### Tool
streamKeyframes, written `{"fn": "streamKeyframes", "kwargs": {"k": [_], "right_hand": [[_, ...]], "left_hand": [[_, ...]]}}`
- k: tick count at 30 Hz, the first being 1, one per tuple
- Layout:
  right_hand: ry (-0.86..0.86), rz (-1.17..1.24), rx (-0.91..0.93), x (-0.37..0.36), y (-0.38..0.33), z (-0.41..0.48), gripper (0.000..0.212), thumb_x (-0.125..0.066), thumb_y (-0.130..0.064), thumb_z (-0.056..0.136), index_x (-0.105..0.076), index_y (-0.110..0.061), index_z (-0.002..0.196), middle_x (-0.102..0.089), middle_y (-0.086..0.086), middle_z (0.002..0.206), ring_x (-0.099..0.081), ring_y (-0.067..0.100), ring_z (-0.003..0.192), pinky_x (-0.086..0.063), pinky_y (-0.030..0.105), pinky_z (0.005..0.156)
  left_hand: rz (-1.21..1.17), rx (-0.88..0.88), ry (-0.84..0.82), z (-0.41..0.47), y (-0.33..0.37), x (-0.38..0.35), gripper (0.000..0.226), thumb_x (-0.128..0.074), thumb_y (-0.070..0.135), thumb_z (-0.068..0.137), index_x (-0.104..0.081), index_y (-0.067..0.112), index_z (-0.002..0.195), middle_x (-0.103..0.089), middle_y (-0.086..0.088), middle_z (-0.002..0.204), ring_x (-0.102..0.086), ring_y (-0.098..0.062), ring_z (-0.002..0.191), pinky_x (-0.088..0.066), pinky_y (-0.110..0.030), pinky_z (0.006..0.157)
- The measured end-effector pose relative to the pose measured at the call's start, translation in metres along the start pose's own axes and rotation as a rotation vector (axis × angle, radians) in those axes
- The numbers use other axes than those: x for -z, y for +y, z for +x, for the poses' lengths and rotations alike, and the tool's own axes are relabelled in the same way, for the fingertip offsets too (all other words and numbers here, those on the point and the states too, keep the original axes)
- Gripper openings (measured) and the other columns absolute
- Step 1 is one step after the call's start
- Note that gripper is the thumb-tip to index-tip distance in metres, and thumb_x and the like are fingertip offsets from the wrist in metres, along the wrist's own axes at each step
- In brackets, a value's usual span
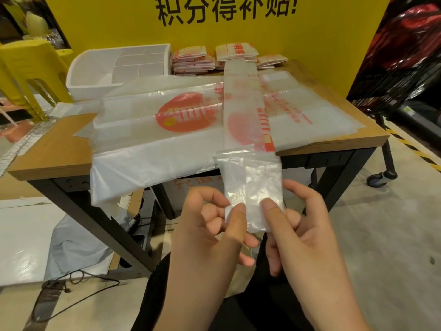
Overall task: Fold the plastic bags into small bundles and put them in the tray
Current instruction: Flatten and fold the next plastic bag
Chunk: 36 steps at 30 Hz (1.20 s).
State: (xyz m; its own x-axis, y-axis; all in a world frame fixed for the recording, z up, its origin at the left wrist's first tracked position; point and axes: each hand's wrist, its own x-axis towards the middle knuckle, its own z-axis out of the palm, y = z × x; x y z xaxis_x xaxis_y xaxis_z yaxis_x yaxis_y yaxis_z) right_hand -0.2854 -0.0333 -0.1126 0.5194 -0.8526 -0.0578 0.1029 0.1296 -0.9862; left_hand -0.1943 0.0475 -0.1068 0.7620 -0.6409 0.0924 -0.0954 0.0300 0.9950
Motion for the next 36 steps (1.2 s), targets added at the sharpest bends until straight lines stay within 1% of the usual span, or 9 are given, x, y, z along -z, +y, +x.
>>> {"fn": "streamKeyframes", "kwargs": {"k": [3,7,10,15,19,24,27,31,36], "right_hand": [[-0.046,0.045,-0.009,0.0,-0.005,0.0,0.049,-0.066,-0.03,0.087,-0.047,-0.045,0.129,-0.068,0.007,0.067,-0.048,0.014,0.04,-0.04,0.024,0.039],[-0.044,0.079,0.005,0.001,-0.006,0.0,0.052,-0.068,-0.03,0.082,-0.05,-0.04,0.13,-0.069,0.008,0.069,-0.049,0.013,0.042,-0.04,0.023,0.038],[-0.036,0.089,0.002,0.001,-0.004,0.0,0.052,-0.068,-0.031,0.082,-0.051,-0.039,0.13,-0.067,0.006,0.066,-0.049,0.012,0.043,-0.04,0.022,0.039],[-0.073,0.081,-0.022,0.0,0.0,0.001,0.049,-0.067,-0.037,0.081,-0.051,-0.04,0.127,-0.072,0.01,0.077,-0.05,0.016,0.043,-0.044,0.025,0.043],[-0.073,0.057,-0.001,-0.001,0.002,0.003,0.048,-0.067,-0.037,0.083,-0.051,-0.037,0.129,-0.068,0.006,0.067,-0.052,0.016,0.044,-0.046,0.028,0.044],[-0.094,-0.014,0.051,-0.001,0.002,0.007,0.038,-0.066,-0.04,0.086,-0.057,-0.041,0.122,-0.066,0.002,0.064,-0.055,0.012,0.05,-0.042,0.026,0.043],[-0.171,-0.011,0.053,-0.002,-0.002,0.008,0.034,-0.066,-0.038,0.087,-0.057,-0.047,0.119,-0.068,0.004,0.069,-0.057,0.01,0.052,-0.043,0.024,0.044],[-0.261,0.053,0.003,-0.009,-0.006,0.01,0.029,-0.061,-0.041,0.088,-0.062,-0.042,0.117,-0.059,0.004,0.06,-0.051,0.011,0.046,-0.042,0.022,0.041],[-0.248,0.064,-0.02,-0.01,0.003,0.012,0.03,-0.057,-0.038,0.092,-0.061,-0.037,0.122,-0.06,0.006,0.063,-0.048,0.017,0.046,-0.045,0.028,0.047]], "left_hand": [[0.03,-0.045,-0.02,0.0,-0.004,-0.001,0.016,-0.064,0.019,0.093,-0.053,0.029,0.099,-0.064,-0.011,0.068,-0.065,-0.018,0.053,-0.052,-0.027,0.046],[0.026,-0.073,-0.016,-0.001,-0.003,-0.004,0.036,-0.065,0.025,0.09,-0.049,0.043,0.117,-0.068,0.0,0.084,-0.067,-0.017,0.063,-0.055,-0.03,0.048],[0.015,-0.082,-0.01,-0.002,-0.002,-0.006,0.043,-0.063,0.034,0.084,-0.05,0.041,0.124,-0.069,0.006,0.093,-0.069,-0.017,0.067,-0.056,-0.031,0.047],[0.053,-0.103,-0.022,-0.004,-0.006,-0.003,0.046,-0.063,0.033,0.086,-0.057,0.038,0.131,-0.069,0.005,0.095,-0.07,-0.017,0.07,-0.057,-0.031,0.05],[0.061,-0.113,-0.021,-0.004,-0.005,-0.003,0.046,-0.065,0.034,0.087,-0.058,0.04,0.131,-0.07,0.004,0.098,-0.071,-0.017,0.073,-0.057,-0.031,0.051],[0.065,-0.096,-0.032,-0.003,-0.006,-0.006,0.05,-0.071,0.031,0.085,-0.053,0.044,0.129,-0.071,0.006,0.092,-0.071,-0.019,0.075,-0.058,-0.031,0.052],[0.074,-0.144,0.037,-0.006,-0.008,-0.005,0.044,-0.07,0.025,0.089,-0.054,0.045,0.124,-0.064,0.003,0.078,-0.068,-0.018,0.062,-0.057,-0.031,0.05],[0.13,-0.204,0.091,-0.008,-0.011,0.001,0.033,-0.064,0.032,0.093,-0.055,0.048,0.121,-0.064,0.002,0.079,-0.064,-0.017,0.059,-0.058,-0.044,0.051],[0.091,-0.176,0.121,-0.006,-0.009,0.003,0.026,-0.062,0.04,0.091,-0.056,0.049,0.116,-0.064,0.002,0.072,-0.064,-0.015,0.057,-0.058,-0.04,0.05]]}}
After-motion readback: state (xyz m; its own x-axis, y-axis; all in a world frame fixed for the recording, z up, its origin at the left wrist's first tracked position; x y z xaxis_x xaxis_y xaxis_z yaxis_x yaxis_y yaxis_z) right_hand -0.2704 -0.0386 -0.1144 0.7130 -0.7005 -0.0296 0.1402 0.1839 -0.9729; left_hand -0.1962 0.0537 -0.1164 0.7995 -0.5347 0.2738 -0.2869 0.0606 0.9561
